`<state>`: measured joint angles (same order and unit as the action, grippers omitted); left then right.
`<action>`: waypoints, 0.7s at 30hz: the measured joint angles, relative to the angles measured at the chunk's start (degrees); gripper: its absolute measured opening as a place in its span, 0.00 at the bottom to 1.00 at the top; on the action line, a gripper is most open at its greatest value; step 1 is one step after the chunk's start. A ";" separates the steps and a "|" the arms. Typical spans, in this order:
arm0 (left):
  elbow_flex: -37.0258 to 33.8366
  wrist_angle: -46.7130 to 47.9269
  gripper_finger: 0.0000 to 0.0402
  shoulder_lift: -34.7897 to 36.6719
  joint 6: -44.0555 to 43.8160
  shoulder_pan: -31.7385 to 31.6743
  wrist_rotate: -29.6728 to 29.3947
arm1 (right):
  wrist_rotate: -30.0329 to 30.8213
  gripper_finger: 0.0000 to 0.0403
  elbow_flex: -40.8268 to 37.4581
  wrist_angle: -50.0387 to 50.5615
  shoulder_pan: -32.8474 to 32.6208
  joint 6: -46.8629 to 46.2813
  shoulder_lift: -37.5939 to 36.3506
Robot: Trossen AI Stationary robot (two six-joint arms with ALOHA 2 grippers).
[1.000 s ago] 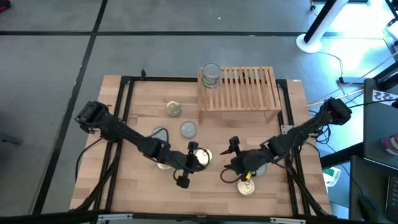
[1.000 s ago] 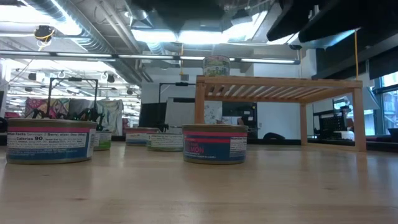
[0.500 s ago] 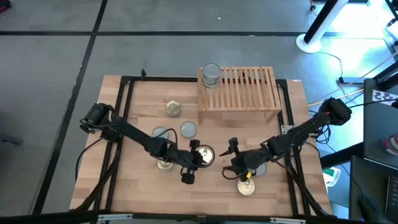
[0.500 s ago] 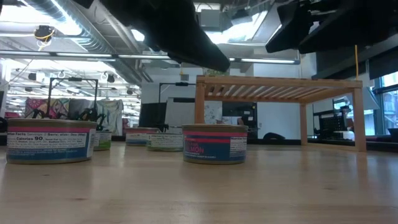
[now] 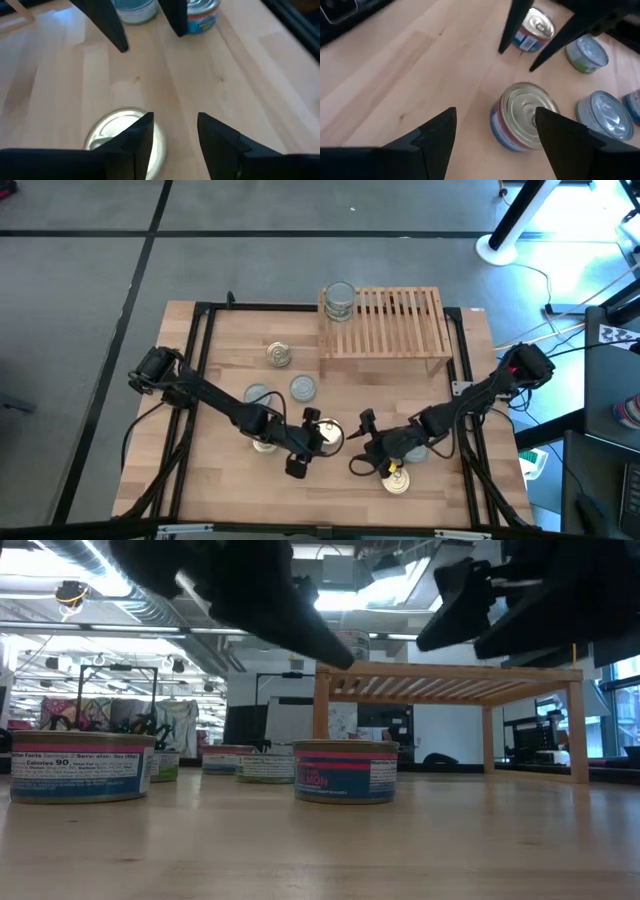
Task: Stack canned seafood by type on shelf
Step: Put the blue pink tuna can on the shelf
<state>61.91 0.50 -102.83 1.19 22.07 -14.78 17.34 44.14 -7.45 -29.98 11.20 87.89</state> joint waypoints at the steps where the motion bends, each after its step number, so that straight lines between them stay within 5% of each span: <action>1: 0.00 0.53 0.37 0.02 0.74 0.02 -0.06 | 0.01 0.67 0.00 0.02 0.00 0.71 0.55; 21: 0.00 4.52 0.29 -5.53 9.52 0.04 -5.75 | 2.32 0.67 0.02 -3.98 0.00 4.24 7.96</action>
<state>61.91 5.03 -108.36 10.71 22.11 -20.53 19.66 44.16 -11.43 -29.98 15.44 95.85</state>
